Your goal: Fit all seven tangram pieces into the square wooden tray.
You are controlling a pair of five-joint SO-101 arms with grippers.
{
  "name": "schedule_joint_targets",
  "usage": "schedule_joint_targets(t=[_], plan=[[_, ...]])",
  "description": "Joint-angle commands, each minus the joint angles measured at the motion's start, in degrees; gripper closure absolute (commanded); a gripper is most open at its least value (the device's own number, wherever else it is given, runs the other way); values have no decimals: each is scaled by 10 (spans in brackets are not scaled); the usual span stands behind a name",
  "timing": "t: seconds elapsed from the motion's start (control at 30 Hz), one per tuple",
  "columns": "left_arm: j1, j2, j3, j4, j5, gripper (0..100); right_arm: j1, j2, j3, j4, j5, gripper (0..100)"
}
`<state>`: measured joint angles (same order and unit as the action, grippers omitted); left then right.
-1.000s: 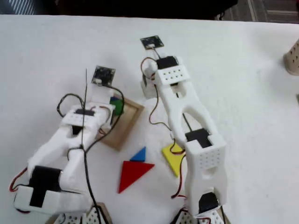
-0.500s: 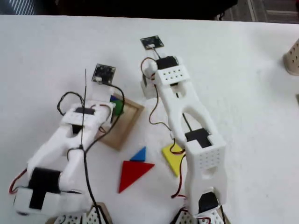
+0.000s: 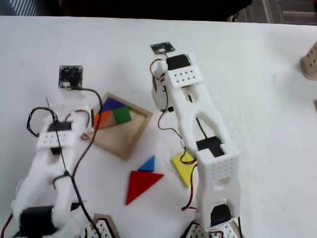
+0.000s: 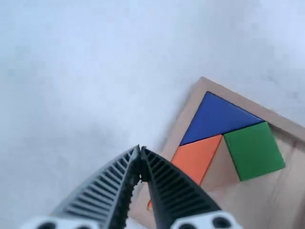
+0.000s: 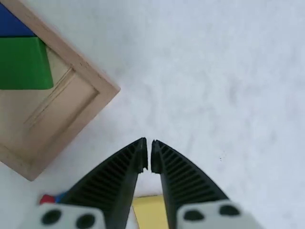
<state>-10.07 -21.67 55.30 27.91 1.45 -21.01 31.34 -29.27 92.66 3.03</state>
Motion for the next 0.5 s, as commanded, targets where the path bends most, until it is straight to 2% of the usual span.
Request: schedule_joint_targets(t=[0.0,0.13,0.2,0.47], plan=[[-36,131,-110,0,51,976,21,-20,4,2,5,981],[-65,255,-206,11,66,976,19,-30,42,-15,5,981],[-62,292,-245,47,66,976,17,-37,64,-31,5,981],[-40,332,-275,89,62,976,20,-86,115,-63,5,981]])
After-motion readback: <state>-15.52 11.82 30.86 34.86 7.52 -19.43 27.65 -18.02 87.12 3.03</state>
